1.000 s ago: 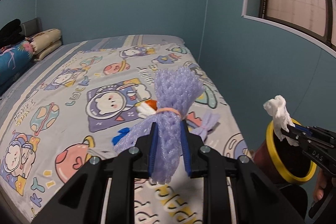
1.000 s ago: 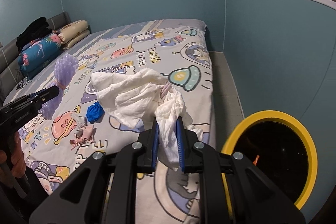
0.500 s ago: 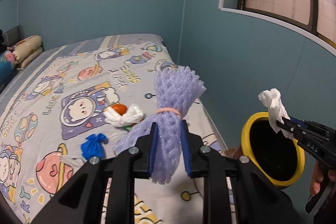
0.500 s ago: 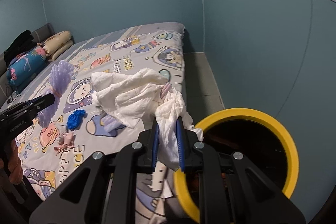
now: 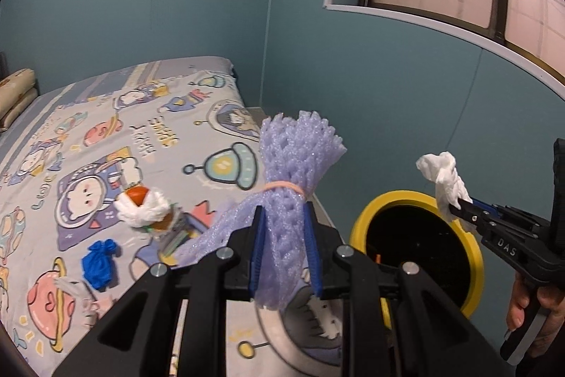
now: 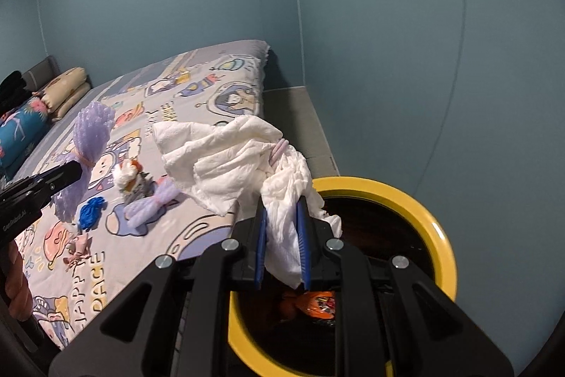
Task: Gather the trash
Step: 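Carry the purple mesh and white tissue over the yellow-rimmed bin with both grippers, then open both grippers to drop the mesh and tissue into the bin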
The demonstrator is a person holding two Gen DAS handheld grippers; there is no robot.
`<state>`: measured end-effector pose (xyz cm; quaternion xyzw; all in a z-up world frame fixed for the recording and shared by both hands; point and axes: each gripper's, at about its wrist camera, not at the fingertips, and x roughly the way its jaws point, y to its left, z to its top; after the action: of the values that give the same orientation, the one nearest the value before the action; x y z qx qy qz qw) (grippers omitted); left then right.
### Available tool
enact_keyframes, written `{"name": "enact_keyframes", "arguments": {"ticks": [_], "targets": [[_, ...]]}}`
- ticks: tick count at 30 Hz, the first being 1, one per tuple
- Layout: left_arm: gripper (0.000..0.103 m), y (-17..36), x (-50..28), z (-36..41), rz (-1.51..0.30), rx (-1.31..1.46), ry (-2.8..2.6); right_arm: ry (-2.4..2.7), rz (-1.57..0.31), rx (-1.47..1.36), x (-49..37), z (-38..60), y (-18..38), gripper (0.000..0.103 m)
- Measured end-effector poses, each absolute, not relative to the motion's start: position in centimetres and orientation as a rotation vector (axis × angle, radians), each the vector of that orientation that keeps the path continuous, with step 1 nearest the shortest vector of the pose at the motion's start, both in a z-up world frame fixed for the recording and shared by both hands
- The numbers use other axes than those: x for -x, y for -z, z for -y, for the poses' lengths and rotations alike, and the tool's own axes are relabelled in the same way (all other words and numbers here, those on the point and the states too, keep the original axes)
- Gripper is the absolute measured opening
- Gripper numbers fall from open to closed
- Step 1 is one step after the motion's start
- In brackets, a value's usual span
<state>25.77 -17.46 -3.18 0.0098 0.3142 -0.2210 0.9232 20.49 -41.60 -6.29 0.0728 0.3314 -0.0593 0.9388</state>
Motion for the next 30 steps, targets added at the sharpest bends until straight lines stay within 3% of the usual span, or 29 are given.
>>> {"name": "enact_keyframes", "arguments": {"ticks": [30], "targets": [[0.021, 10.0, -26.2, 31.7, -0.805, -0.147, 0.678, 0.241, -0.783, -0.337, -20.4, 50.1, 11.6, 0.016]]}}
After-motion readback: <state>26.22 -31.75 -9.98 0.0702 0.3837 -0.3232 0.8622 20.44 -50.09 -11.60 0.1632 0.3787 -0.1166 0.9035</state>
